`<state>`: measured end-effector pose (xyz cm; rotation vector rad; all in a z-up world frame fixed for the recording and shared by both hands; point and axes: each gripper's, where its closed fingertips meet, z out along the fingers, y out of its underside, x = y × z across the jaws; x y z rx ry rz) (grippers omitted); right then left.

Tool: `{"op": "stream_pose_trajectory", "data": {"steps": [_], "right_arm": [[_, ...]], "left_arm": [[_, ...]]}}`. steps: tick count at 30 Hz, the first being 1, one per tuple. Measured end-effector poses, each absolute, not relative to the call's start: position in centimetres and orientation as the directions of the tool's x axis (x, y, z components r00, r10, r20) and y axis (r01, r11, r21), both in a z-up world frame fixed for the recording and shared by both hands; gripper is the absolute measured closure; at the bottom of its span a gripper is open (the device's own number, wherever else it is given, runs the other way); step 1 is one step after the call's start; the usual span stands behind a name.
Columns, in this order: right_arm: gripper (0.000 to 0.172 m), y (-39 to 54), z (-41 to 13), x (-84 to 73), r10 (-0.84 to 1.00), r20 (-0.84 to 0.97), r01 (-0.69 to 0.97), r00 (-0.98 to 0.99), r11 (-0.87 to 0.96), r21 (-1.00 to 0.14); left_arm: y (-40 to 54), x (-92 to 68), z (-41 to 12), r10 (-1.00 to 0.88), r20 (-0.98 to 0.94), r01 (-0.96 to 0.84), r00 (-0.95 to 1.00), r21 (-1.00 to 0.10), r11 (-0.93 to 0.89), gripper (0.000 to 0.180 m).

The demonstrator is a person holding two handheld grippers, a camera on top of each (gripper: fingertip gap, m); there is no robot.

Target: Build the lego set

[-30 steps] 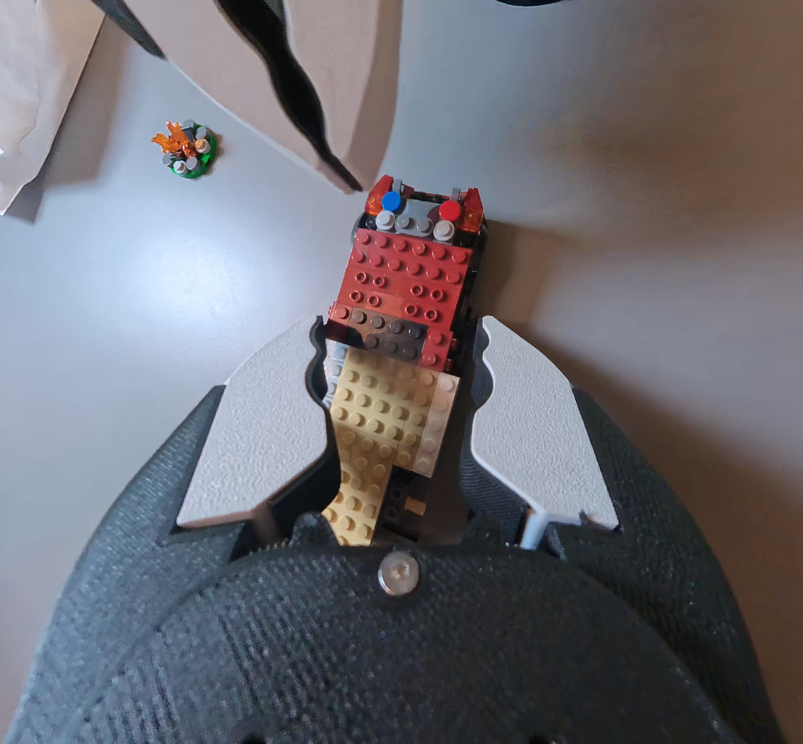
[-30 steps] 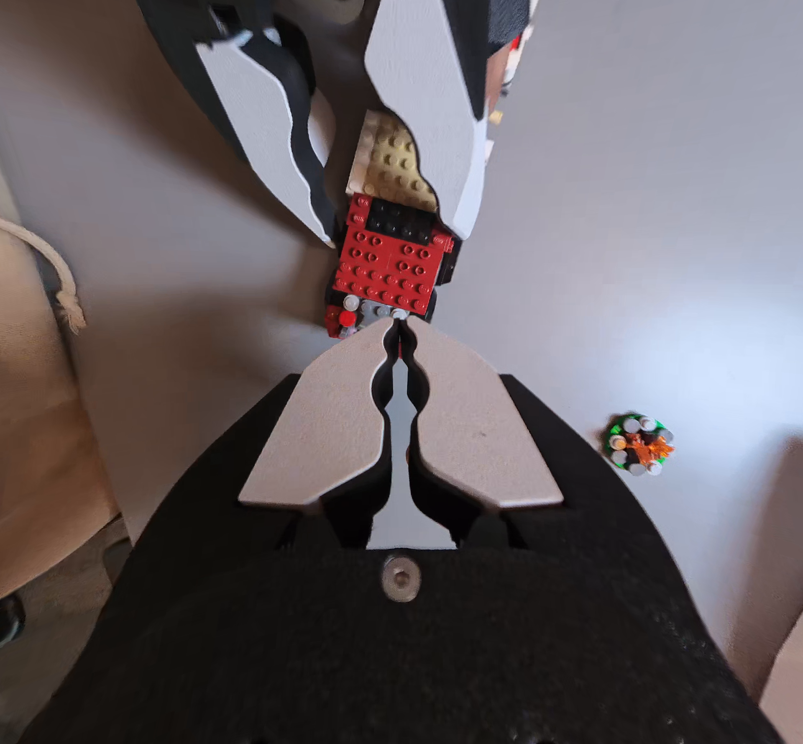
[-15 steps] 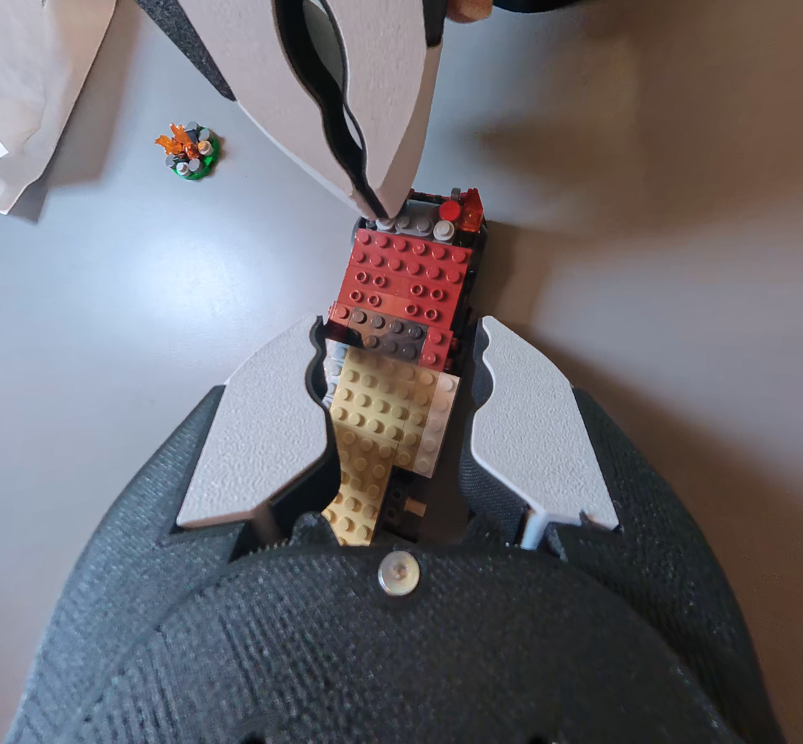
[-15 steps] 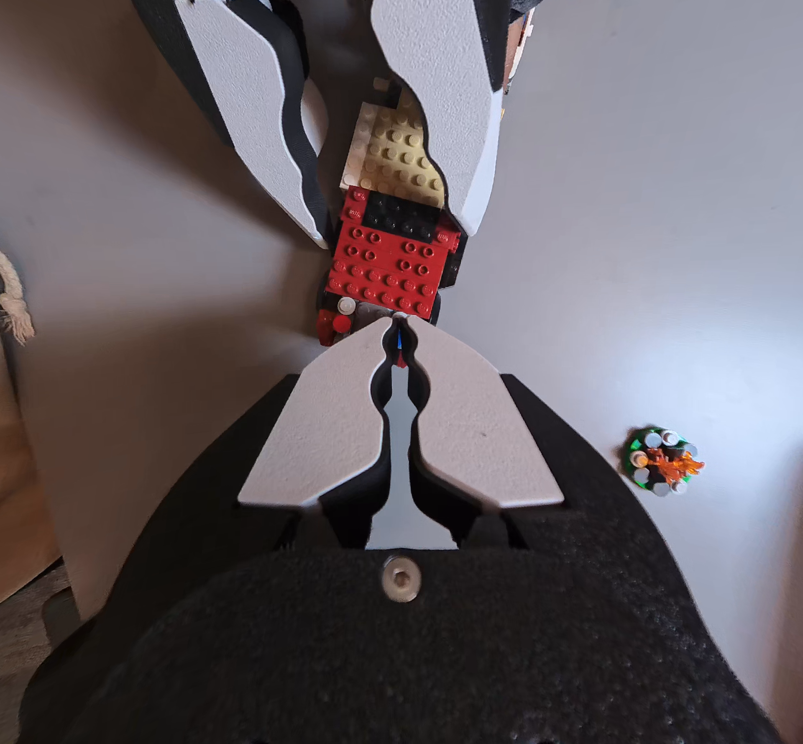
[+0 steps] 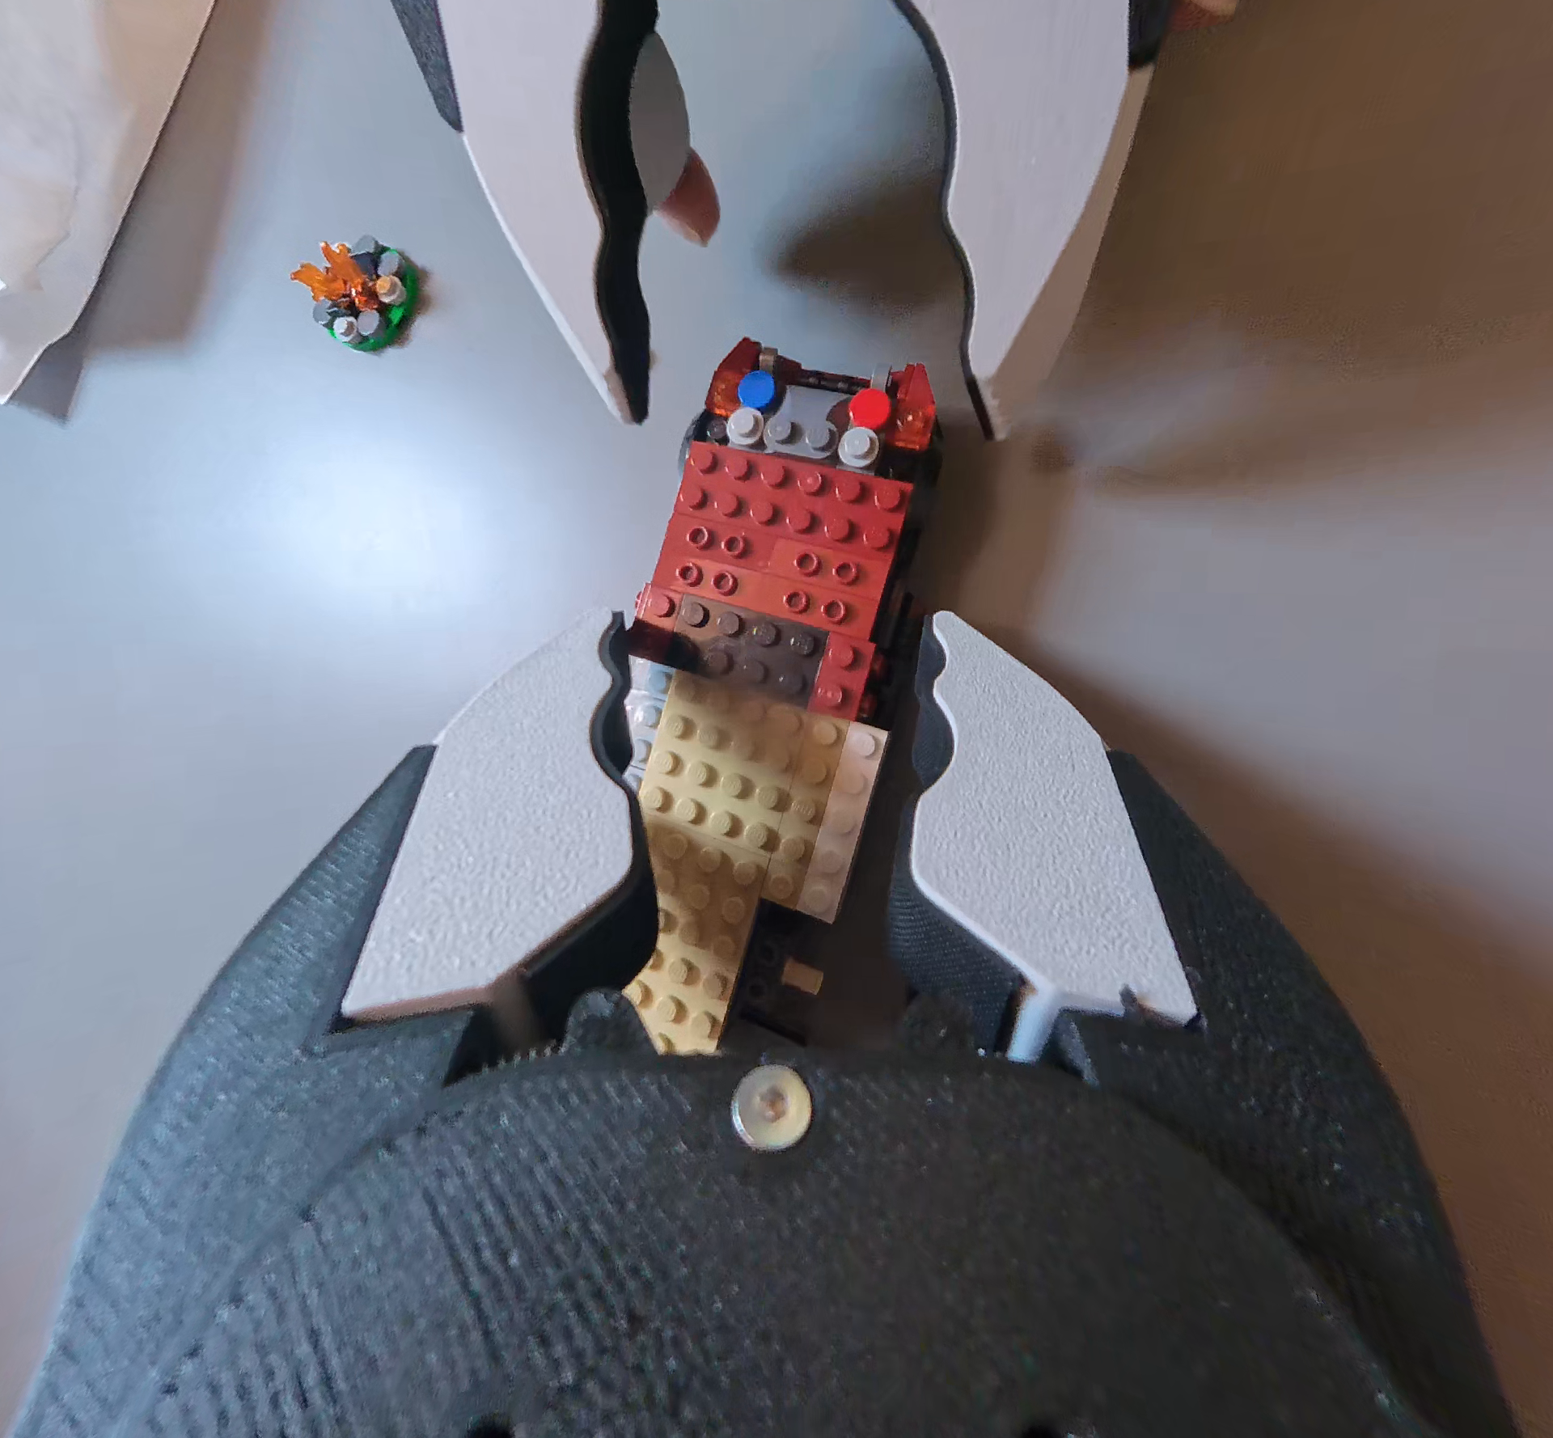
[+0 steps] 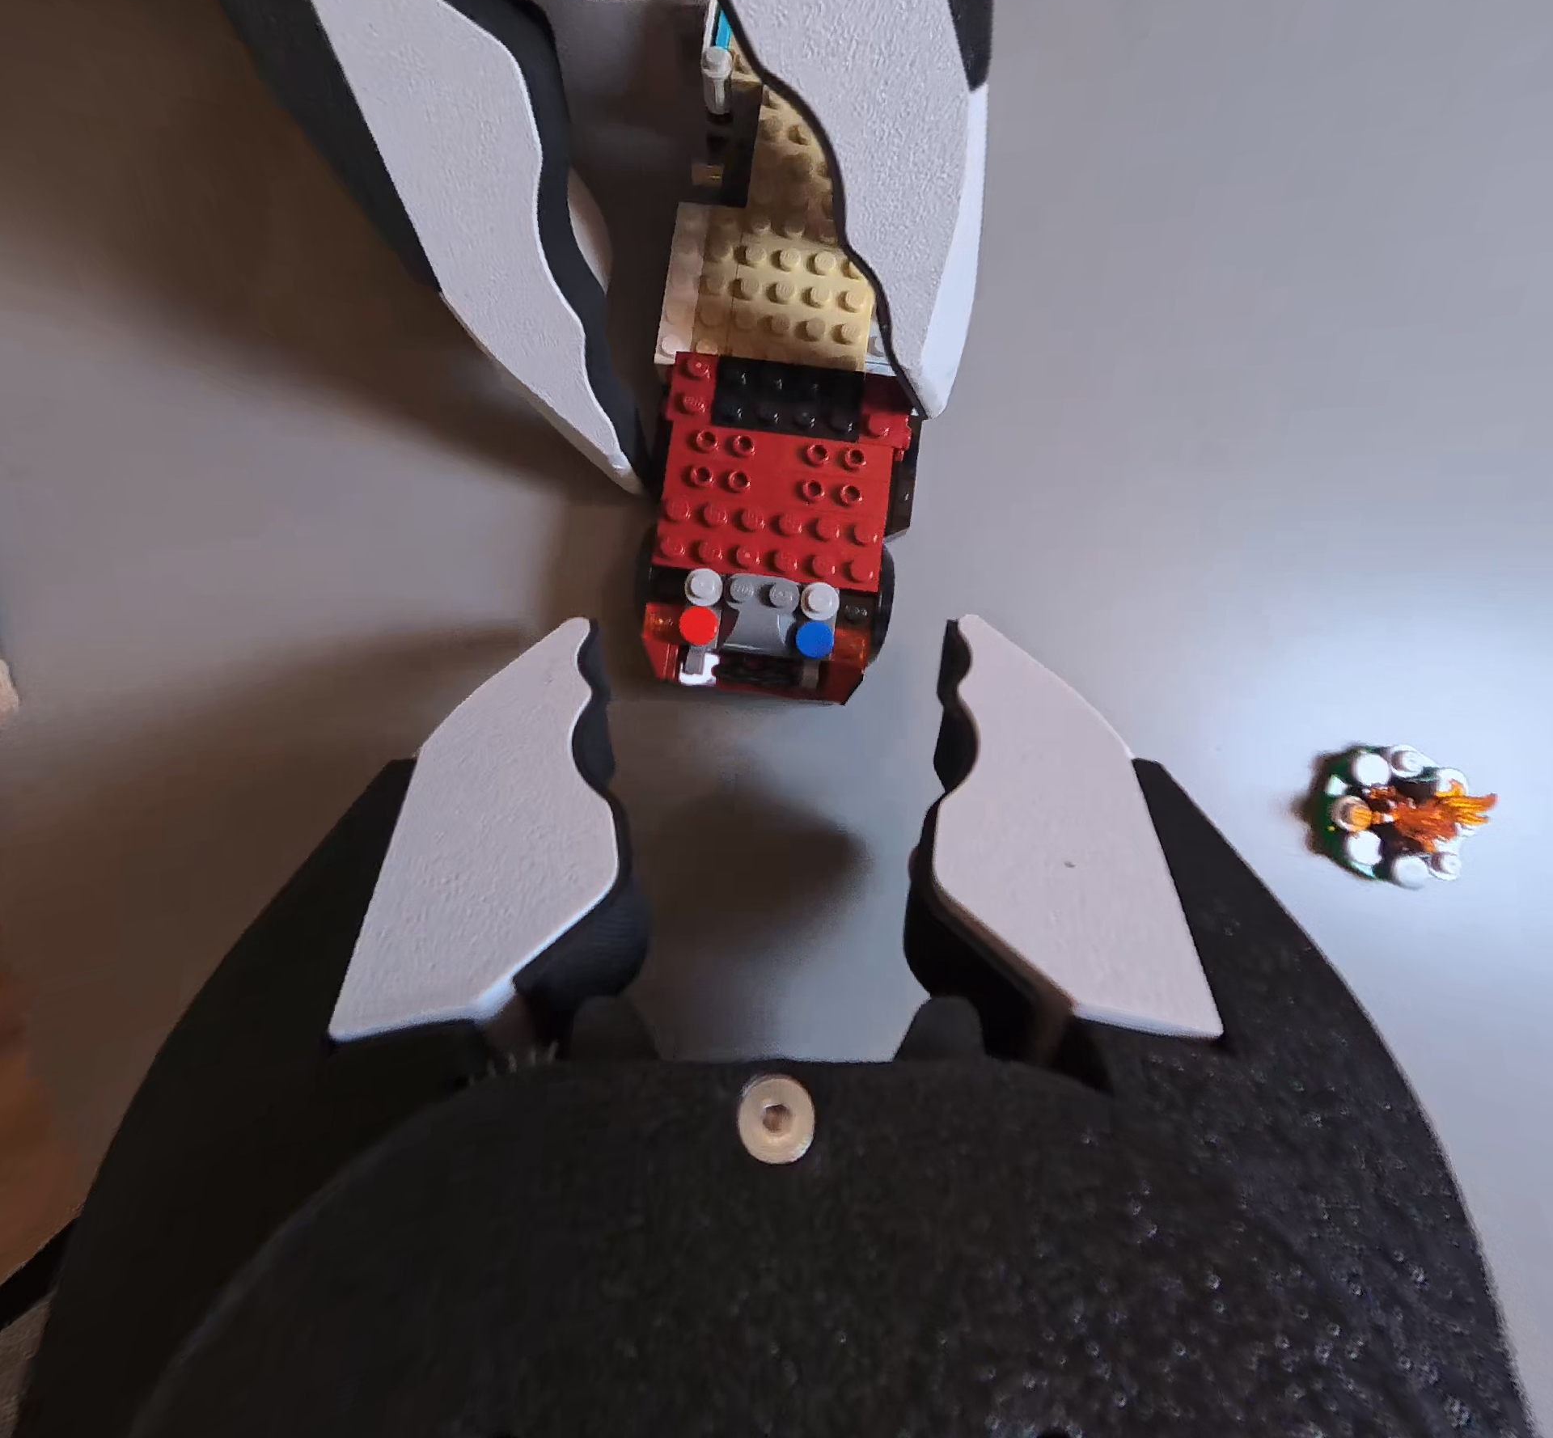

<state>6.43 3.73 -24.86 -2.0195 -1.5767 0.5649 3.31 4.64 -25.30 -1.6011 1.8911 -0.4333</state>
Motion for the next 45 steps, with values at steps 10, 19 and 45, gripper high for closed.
{"op": "stream_pose_trajectory", "data": {"steps": [10, 19, 45], "right_arm": [[0.114, 4.4, -25.6, 6.6, 0.98, 0.066, 0.79, 0.186, -0.109, -0.603], [0.121, 7.1, -25.7, 7.1, 0.947, 0.038, 0.738, 0.318, -0.222, -0.638], [0.106, 8.6, -26.4, 8.1, 0.954, 0.045, 0.855, 0.297, -0.245, -0.457]], "left_arm": [[4.1, 0.9, -22.0, -0.946, -0.284, -0.681, 0.156, -0.724, 0.105, 0.114], [5.4, -7.0, -15.5, -0.778, -0.074, -0.219, 0.623, -0.972, -0.083, 0.14], [5.4, -7.3, -17.7, -0.804, -0.038, -0.236, 0.593, -0.963, -0.129, 0.143]]}}
